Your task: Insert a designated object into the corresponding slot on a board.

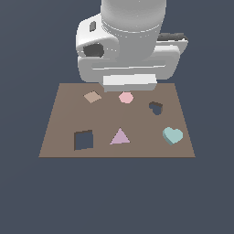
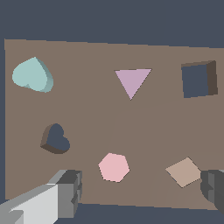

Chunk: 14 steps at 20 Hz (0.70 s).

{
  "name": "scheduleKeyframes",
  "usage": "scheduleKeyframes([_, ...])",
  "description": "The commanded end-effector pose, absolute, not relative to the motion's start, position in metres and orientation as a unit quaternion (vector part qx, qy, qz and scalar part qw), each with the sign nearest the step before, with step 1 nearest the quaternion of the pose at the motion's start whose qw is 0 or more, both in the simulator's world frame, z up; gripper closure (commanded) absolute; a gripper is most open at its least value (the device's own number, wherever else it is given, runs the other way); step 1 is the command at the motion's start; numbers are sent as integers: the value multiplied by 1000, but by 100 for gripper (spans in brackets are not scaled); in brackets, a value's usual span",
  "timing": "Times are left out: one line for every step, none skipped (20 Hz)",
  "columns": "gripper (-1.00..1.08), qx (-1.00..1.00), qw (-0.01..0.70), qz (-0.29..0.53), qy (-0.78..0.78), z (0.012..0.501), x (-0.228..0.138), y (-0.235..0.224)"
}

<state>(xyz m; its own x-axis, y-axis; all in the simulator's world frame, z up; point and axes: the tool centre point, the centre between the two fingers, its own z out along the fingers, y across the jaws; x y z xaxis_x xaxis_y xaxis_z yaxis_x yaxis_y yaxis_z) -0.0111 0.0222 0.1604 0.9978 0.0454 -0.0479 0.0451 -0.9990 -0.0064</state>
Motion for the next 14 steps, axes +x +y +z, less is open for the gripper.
scheduleKeyframes([-92, -999, 3, 24, -23, 160, -11, 22])
scheduleKeyframes([-92, -999, 3, 24, -22, 160, -11, 22])
scheduleKeyframes([-92, -999, 3, 24, -22, 160, -11, 23])
scheduleKeyframes([-92, -1000, 3, 24, -20, 160, -11, 23])
scheduleKeyframes([-92, -1000, 3, 24, -18, 160, -11, 24])
scheduleKeyframes([-92, -1000, 3, 24, -16, 159, -11, 25])
scheduleKeyframes([-92, -1000, 3, 24, -13, 159, -11, 26])
scheduleKeyframes([-92, -1000, 3, 24, -9, 158, -12, 27])
scheduleKeyframes([-92, -1000, 3, 23, -5, 157, -12, 28])
scheduleKeyframes([-92, -1000, 3, 23, -1, 156, -12, 30])
scheduleKeyframes([-92, -1000, 3, 23, 4, 155, -12, 32])
scheduleKeyframes([-92, -1000, 3, 23, 10, 154, -12, 34])
scheduleKeyframes([-92, -1000, 3, 23, 16, 153, -12, 36])
scheduleKeyframes([-92, -999, 2, 22, 23, 152, -12, 38])
